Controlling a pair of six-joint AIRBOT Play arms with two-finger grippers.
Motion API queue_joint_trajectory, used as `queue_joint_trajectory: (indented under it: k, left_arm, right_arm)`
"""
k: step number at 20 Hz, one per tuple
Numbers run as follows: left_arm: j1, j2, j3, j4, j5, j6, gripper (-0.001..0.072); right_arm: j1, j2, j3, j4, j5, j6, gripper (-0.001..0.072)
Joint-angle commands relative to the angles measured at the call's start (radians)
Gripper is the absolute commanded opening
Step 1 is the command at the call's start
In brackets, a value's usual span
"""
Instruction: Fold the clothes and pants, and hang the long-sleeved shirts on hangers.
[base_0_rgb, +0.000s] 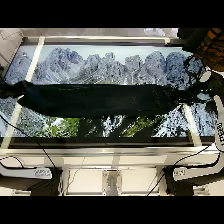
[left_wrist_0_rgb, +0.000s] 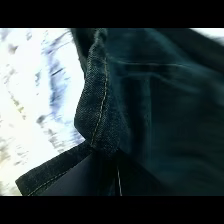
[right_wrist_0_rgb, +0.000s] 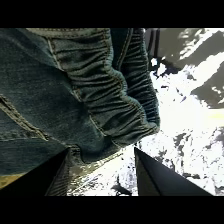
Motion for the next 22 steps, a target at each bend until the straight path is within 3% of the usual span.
queue_joint_trajectory:
  k: [1, 6, 11, 14, 19, 20, 21, 22]
  left_arm:
    - [-0.127, 0.126, 0.001, -0.056, -0.016, 0.005, 0.0019]
    - [-0.402, 0.151, 0.001, -0.238, -0.011, -0.011, 0.0019]
    - [-0.708, 0.048, 0.001, -0.262, 0.14, -0.093, 0.0019]
    - [-0.813, -0.043, 0.001, -0.278, 0.21, -0.14, 0.002]
    - [-0.897, -0.137, 0.001, -0.352, 0.334, -0.138, 0.0033]
    - [-0.901, -0.141, 0.001, -0.36, 0.347, -0.138, 0.0134]
    - [-0.901, -0.141, 0.001, -0.368, 0.35, -0.137, 0.0309]
    - [-0.901, -0.139, 0.001, -0.377, 0.349, -0.135, 0.0398]
  right_arm:
    - [0.0, -0.001, 0.0, -0.011, -0.023, -0.037, 0.0433]
    - [-0.002, -0.002, 0.0, -0.016, -0.06, -0.07, 0.0433]
    - [-0.002, -0.003, 0.0, -0.016, -0.098, -0.088, 0.0433]
    - [-0.002, -0.003, 0.0, -0.016, -0.1, -0.11, 0.0433]
    - [-0.002, -0.003, 0.0, -0.019, -0.1, -0.12, 0.0433]
    - [-0.002, -0.003, 0.0, -0.019, -0.1, -0.121, 0.0433]
    - [-0.002, -0.003, 0.0, -0.019, -0.1, -0.122, 0.0433]
    - [-0.002, -0.003, 0.0, -0.019, -0.1, -0.122, 0.0433]
